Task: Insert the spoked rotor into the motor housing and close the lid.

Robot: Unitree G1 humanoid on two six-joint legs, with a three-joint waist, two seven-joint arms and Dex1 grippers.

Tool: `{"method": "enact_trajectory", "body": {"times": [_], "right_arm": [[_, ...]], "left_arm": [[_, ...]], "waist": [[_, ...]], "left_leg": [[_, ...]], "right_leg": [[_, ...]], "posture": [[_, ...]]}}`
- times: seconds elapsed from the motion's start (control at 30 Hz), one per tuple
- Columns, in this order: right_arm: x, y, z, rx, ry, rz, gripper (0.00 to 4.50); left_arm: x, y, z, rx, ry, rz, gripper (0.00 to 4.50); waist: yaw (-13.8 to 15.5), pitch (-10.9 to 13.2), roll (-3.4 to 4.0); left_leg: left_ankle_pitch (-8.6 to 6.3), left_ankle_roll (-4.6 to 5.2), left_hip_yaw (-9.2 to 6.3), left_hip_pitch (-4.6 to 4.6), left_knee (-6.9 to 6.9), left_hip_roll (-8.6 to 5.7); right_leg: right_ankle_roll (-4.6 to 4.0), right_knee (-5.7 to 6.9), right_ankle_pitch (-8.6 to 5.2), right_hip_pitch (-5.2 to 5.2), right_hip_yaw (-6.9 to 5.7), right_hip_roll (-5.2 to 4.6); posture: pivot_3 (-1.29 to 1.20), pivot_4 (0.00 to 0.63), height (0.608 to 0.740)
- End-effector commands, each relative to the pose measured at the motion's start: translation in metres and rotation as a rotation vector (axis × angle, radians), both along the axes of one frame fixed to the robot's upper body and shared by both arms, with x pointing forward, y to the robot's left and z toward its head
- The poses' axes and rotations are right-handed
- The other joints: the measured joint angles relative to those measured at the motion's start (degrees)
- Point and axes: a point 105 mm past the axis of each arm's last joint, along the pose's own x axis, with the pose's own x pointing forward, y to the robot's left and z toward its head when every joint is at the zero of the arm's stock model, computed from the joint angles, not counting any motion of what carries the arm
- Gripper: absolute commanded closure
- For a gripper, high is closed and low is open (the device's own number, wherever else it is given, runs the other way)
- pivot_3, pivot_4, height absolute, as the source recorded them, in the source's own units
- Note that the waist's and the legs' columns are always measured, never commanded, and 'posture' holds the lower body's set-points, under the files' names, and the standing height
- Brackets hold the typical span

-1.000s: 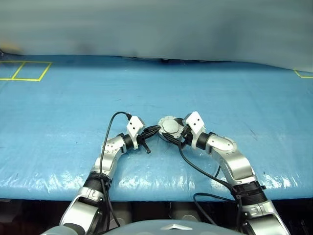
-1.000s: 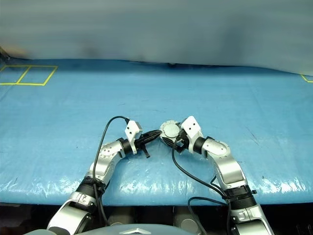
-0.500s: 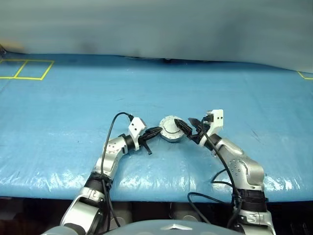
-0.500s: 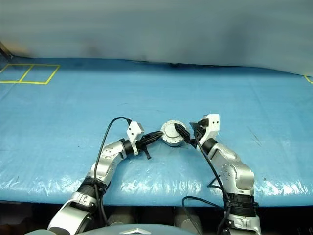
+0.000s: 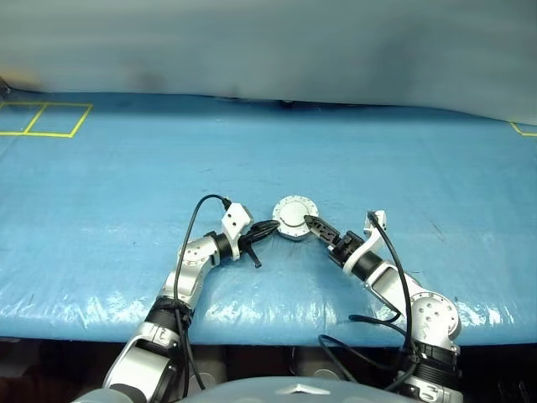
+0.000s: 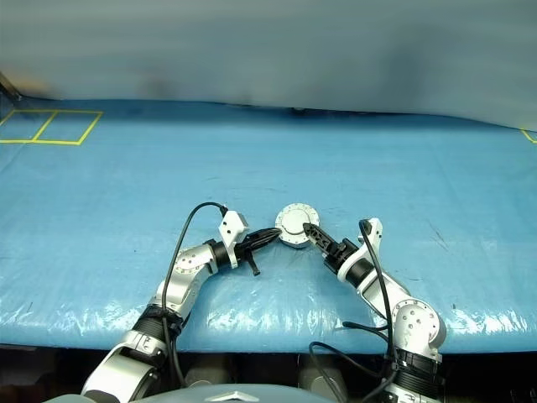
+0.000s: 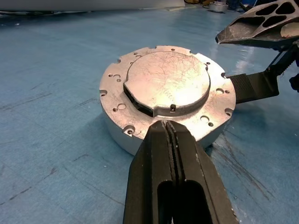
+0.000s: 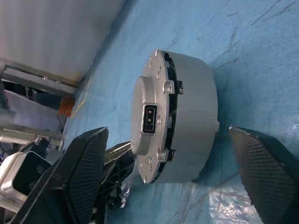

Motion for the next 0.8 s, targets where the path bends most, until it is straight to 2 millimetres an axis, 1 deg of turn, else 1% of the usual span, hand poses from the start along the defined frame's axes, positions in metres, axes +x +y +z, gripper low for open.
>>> {"method": "enact_trajectory", "body": {"times": [0.03, 0.13, 0.27, 0.47, 0.53, 0.6, 0.63, 0.67, 0.7, 0.77, 0.8], "right_arm": [[0.005, 0.002, 0.008, 0.041, -0.025, -0.001, 1.17], [0.007, 0.005, 0.009, 0.078, -0.026, 0.0, 2.23], [0.008, 0.006, 0.011, 0.118, -0.027, -0.008, 3.4], [0.007, 0.009, 0.008, 0.093, -0.016, -0.001, 3.41], [0.007, 0.008, 0.008, 0.086, -0.016, -0.007, 3.41], [0.008, 0.008, 0.01, 0.108, -0.026, -0.023, 3.41], [0.008, 0.007, 0.014, 0.137, -0.039, -0.038, 3.41], [0.009, 0.006, 0.016, 0.156, -0.047, -0.048, 3.41], [0.009, 0.006, 0.019, 0.184, -0.057, -0.061, 3.41], [0.011, 0.002, 0.028, 0.266, -0.095, -0.097, 3.41], [0.011, 0.0, 0.031, 0.294, -0.108, -0.111, 3.41]], "left_arm": [[-0.009, -0.005, -0.015, 0.039, 0.042, -0.031, 4.5], [-0.009, -0.005, -0.015, 0.042, 0.043, -0.029, 4.5], [-0.009, -0.004, -0.016, 0.043, 0.046, -0.028, 4.5], [-0.009, -0.004, -0.016, 0.038, 0.047, -0.02, 4.5], [-0.007, -0.003, -0.011, -0.008, 0.058, 0.004, 4.5], [-0.003, -0.001, 0.001, -0.119, 0.088, 0.038, 4.5], [0.0, 0.004, 0.011, -0.235, 0.129, 0.075, 4.5], [0.002, 0.007, 0.018, -0.313, 0.157, 0.096, 4.5], [0.004, 0.014, 0.027, -0.414, 0.192, 0.126, 4.5], [0.007, 0.037, 0.044, -0.645, 0.255, 0.206, 4.5], [0.006, 0.046, 0.049, -0.727, 0.282, 0.229, 4.5]], "waist": [[0.0, 0.0, 0.0], [0.0, 0.0, 0.0], [0.0, 0.0, 0.01], [-0.1, 0.0, 0.01], [-0.1, 0.0, 0.01], [-0.3, 0.0, 0.02], [-0.4, 0.0, 0.02], [-0.7, 0.0, 0.04], [-0.9, 0.1, 0.05], [-1.4, 0.1, 0.08], [-1.7, 0.1, 0.11]], "left_leg": [[0.0, 0.0, 0.0, 0.0, 0.0, 0.0], [0.0, 0.0, 0.0, 0.0, 0.0, 0.0], [0.0, 0.0, -0.02, 0.01, -0.01, 0.01], [0.0, 0.0, -0.01, 0.01, -0.03, 0.01], [0.0, 0.0, -0.01, 0.01, -0.03, 0.02], [0.0, 0.0, 0.0, 0.01, -0.03, 0.02], [0.0, 0.0, 0.0, 0.0, -0.03, 0.02], [0.0, 0.0, 0.0, -0.06, -0.04, 0.04], [0.0, 0.0, 0.0, -0.16, -0.04, 0.05], [0.0, 0.0, -0.03, -0.42, -0.05, 0.08], [0.0, 0.0, -0.06, -0.53, -0.06, 0.09]], "right_leg": [[0.0, 0.0, 0.0, 0.0, 0.0, 0.0], [0.0, 0.0, 0.0, 0.0, 0.0, 0.0], [0.0, 0.0, -0.01, 0.0, -0.01, 0.01], [-0.01, 0.0, -0.01, -0.02, 0.0, 0.02], [-0.01, 0.0, -0.01, -0.02, 0.0, 0.02], [-0.01, 0.0, -0.02, -0.02, 0.0, 0.02], [-0.01, 0.0, -0.02, -0.03, 0.0, 0.01], [-0.01, 0.0, -0.02, -0.08, 0.0, 0.01], [0.0, 0.01, -0.01, -0.18, -0.01, 0.01], [0.15, 0.03, 0.07, -0.42, -0.03, 0.05], [0.25, 0.03, 0.13, -0.53, -0.05, 0.06]], "posture": [[0.0, 0.15, 0.74], [0.0, 0.15, 0.74], [0.0, 0.15, 0.74], [0.0, 0.15, 0.74], [0.0, 0.15, 0.74], [0.0, 0.15, 0.74], [0.0, 0.15, 0.74], [0.0, 0.15, 0.74], [0.0, 0.15, 0.74], [0.0, 0.15, 0.74], [0.0, 0.15, 0.74]]}}
